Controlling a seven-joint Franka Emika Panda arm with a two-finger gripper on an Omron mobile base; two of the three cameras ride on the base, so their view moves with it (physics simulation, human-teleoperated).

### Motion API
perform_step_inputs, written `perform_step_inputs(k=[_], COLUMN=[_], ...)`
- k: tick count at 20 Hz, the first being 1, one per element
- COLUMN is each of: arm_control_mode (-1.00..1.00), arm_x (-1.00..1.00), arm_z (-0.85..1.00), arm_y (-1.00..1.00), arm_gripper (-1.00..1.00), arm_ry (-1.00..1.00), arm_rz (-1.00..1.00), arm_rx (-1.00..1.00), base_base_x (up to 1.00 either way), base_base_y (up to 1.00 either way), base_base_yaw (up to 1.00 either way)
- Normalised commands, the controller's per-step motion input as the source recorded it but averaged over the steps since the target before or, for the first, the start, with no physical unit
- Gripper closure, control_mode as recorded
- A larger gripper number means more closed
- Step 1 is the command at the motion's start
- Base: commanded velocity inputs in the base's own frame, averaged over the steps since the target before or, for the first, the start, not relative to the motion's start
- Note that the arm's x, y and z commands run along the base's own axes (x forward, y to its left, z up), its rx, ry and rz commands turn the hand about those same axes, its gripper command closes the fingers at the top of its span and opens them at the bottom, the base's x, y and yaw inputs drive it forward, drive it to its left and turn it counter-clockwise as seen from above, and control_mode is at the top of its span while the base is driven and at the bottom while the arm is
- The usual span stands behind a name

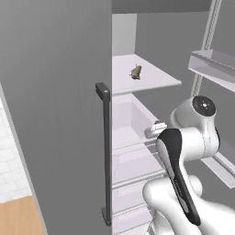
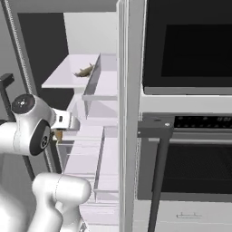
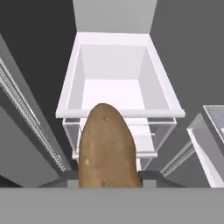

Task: Place one sweet potato and one fish in each tupperware on the nearby counter, to pack two identical lunches.

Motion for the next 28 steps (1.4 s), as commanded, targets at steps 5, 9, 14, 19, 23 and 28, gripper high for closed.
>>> perform_step_inputs(k=[5,9,14,19,23,28], arm_control_mode=[1.0,1.0,1.0,1.0,1.0,1.0], arm_x=[0.0,0.0,0.0,0.0,0.0,0.0], arm_z=[0.0,0.0,0.0,0.0,0.0,0.0], arm_y=[0.0,0.0,0.0,0.0,0.0,0.0], arm_gripper=[1.0,1.0,1.0,1.0,1.0,1.0], arm_ry=[0.0,0.0,0.0,0.0,0.0,0.0], arm_rz=[0.0,0.0,0.0,0.0,0.0,0.0], arm_rx=[0.0,0.0,0.0,0.0,0.0,0.0], base_base_x=[-1.0,-1.0,-1.0,-1.0,-0.99,-0.24], base_base_y=[0.05,0.08,0.1,0.04,-0.06,-0.8], base_base_yaw=[0.12,0.14,0.14,-0.07,-0.63,-0.54])
